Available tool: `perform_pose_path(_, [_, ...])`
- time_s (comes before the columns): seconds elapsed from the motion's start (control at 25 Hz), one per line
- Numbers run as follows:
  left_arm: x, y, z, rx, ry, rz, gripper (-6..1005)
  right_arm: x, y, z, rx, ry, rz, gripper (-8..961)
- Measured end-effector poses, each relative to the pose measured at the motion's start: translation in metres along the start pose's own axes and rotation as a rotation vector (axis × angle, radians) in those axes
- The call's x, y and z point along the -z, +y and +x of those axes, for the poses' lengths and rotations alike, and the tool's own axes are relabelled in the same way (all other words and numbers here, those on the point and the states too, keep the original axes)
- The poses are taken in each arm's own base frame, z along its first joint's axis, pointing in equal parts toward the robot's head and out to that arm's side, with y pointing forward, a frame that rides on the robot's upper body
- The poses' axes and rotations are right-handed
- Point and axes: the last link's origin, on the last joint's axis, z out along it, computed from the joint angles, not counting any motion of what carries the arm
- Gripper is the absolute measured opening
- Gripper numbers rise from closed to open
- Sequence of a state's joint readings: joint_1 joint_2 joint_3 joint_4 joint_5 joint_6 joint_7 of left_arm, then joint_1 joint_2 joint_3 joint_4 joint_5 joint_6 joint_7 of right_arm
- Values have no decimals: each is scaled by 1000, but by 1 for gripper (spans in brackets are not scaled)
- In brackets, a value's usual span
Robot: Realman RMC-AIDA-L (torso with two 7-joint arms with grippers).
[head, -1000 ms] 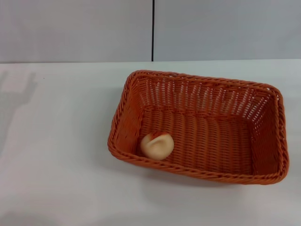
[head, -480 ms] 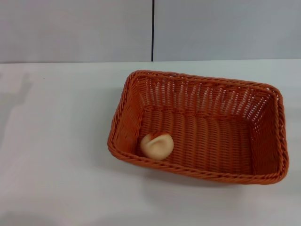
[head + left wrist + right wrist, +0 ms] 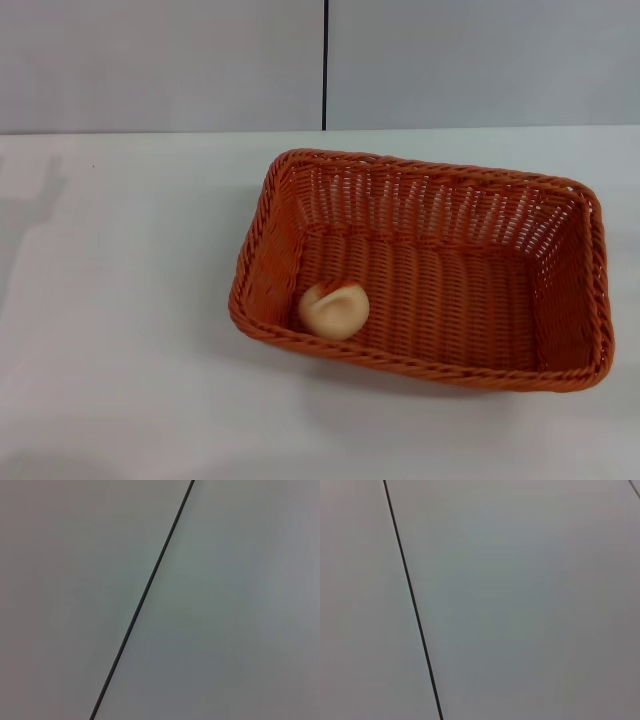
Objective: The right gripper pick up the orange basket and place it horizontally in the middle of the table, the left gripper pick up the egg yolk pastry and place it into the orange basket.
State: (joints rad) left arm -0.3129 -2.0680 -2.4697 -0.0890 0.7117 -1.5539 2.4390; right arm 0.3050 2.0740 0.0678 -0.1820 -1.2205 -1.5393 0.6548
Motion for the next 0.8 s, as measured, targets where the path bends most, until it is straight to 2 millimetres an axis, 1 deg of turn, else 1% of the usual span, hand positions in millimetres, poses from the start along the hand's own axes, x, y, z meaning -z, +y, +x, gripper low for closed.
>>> perform_pose_path(0.8, [0, 3, -1, -1, 1, -17, 844, 2, 1, 4, -26, 0, 25, 478])
